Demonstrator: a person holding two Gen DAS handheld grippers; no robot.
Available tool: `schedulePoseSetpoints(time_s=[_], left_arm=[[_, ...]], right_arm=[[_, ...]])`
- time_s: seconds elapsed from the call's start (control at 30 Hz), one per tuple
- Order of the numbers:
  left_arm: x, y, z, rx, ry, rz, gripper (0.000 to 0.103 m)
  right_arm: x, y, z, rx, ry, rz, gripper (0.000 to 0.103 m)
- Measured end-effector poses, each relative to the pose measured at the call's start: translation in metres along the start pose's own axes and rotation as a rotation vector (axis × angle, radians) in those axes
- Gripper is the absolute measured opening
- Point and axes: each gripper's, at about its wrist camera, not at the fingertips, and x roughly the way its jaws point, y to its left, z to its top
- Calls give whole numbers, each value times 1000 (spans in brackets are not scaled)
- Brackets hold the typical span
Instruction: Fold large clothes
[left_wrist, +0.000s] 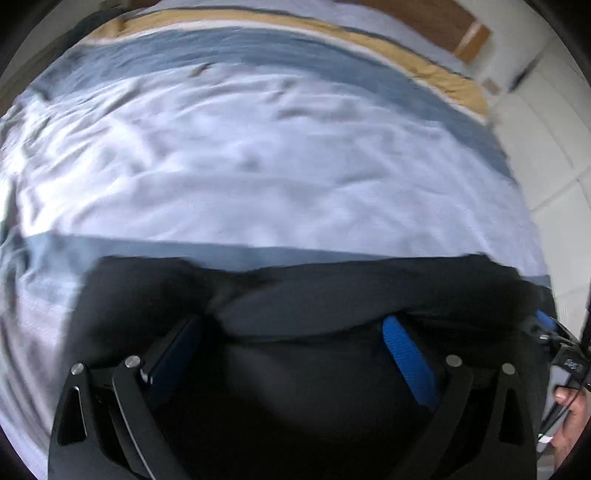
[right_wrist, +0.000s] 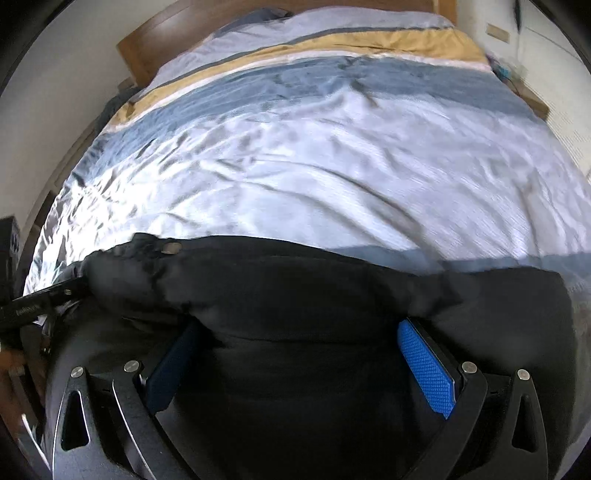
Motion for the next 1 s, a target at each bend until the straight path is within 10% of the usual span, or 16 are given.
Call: schedulePoseSetpoints(time_s=[0.23, 0.5, 1.0], left_arm=[[-59, 66, -15, -65, -91, 104, 99], [-84, 29, -70, 28, -137, -20, 99], [-96, 19, -124, 89, -218, 107, 99]], right_arm=[[-39, -13, -11, -23, -40, -157, 102], [-87, 3, -56, -61, -91, -112, 102], [-89, -42, -96, 30, -6, -266, 102]])
